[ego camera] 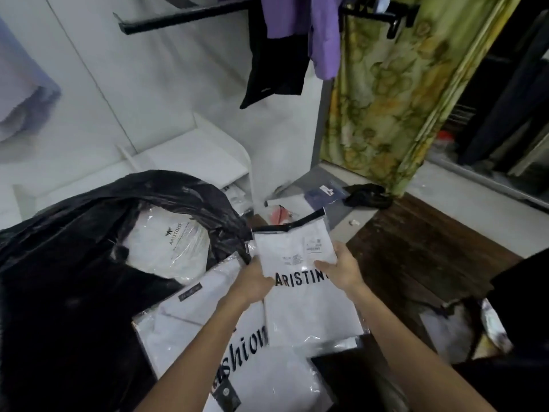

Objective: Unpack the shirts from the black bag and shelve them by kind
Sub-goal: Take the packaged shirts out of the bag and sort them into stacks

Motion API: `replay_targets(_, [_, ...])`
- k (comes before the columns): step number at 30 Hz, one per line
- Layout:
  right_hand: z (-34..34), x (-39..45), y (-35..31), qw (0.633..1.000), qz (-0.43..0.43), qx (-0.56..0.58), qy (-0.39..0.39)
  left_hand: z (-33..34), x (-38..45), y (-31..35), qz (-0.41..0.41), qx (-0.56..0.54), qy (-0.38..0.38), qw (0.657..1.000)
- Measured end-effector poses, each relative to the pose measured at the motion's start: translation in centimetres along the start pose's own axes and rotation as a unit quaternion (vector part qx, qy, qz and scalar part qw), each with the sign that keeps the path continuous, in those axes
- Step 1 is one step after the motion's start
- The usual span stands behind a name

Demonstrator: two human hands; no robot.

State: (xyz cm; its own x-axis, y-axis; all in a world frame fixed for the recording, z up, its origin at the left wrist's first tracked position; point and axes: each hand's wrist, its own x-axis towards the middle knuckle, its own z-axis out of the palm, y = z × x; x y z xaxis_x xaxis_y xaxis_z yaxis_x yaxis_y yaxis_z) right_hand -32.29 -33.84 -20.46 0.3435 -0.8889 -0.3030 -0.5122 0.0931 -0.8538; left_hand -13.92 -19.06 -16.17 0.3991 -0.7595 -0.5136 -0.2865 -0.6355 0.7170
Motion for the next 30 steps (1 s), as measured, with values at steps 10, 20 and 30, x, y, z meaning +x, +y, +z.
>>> replay_targets(10, [0.3,1.2,0.7,0.982,-0.040,-0.183,0.020,-3.1,-0.8,0.0,0.035,0.058,0.078,0.995])
replay_targets(20, [12.1,2.0,-9.9,0.927,-0.300,-0.138,-0.178,-14.3,0.7,-10.5,-0.155,-0.167,0.272,0.935])
replay_targets(30, [25.0,0.8,-16.2,0.866,-0.329,-0.205,-0.317,-16.3,4.0,-15.2,-0.216,-0.497,0.273,0.794])
